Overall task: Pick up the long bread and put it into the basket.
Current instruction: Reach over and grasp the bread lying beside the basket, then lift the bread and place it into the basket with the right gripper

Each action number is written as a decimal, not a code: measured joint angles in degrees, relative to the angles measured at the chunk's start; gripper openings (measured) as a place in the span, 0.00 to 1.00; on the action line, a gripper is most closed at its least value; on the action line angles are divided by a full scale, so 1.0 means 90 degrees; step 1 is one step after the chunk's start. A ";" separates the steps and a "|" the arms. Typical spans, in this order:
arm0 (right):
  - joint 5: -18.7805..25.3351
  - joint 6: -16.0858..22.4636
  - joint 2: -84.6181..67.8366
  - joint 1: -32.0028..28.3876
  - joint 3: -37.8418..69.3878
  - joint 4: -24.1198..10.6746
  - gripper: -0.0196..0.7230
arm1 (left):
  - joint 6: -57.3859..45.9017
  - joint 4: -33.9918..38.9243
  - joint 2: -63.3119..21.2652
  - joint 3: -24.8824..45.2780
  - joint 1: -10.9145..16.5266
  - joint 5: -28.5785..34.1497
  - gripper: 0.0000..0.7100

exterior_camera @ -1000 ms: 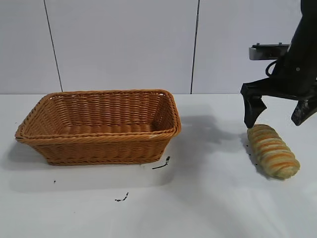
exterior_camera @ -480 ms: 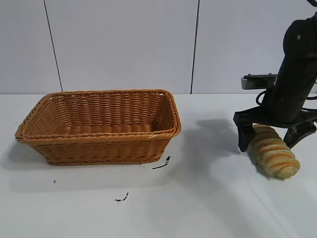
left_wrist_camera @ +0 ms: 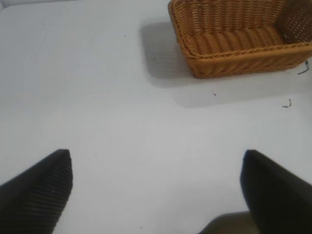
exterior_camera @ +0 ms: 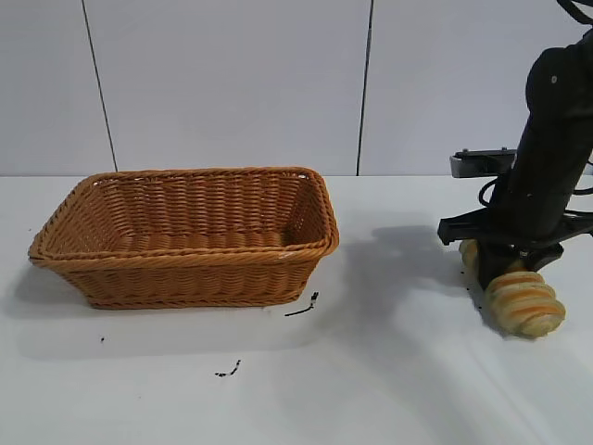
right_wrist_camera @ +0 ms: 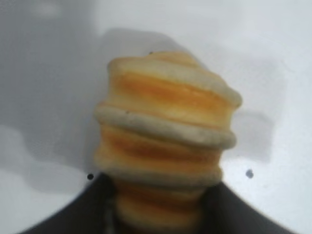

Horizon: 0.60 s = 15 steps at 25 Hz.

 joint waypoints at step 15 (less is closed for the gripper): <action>0.1800 -0.1101 0.0556 0.1366 -0.3542 -0.0146 0.22 | 0.0000 0.0000 0.0000 0.0000 0.0000 0.0000 0.98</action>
